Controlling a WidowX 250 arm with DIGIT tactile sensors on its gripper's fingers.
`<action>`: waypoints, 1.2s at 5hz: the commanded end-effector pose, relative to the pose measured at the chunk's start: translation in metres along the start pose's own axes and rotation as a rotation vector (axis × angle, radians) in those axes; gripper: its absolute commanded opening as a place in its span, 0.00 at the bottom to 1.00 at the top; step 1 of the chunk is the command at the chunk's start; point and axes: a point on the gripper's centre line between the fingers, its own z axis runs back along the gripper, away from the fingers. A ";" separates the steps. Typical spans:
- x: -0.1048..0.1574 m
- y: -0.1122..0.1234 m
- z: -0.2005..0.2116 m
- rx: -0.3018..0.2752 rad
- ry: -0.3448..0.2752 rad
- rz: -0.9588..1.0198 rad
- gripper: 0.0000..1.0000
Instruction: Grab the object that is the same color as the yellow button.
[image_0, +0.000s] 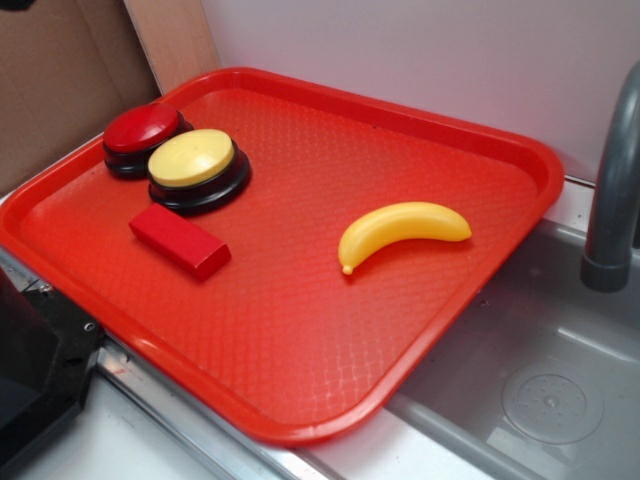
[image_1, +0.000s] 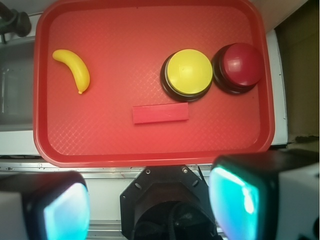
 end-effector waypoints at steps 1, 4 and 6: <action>0.000 0.000 0.000 0.000 0.000 0.000 1.00; 0.087 -0.050 -0.088 -0.022 -0.103 -0.214 1.00; 0.127 -0.093 -0.150 -0.043 -0.126 -0.340 1.00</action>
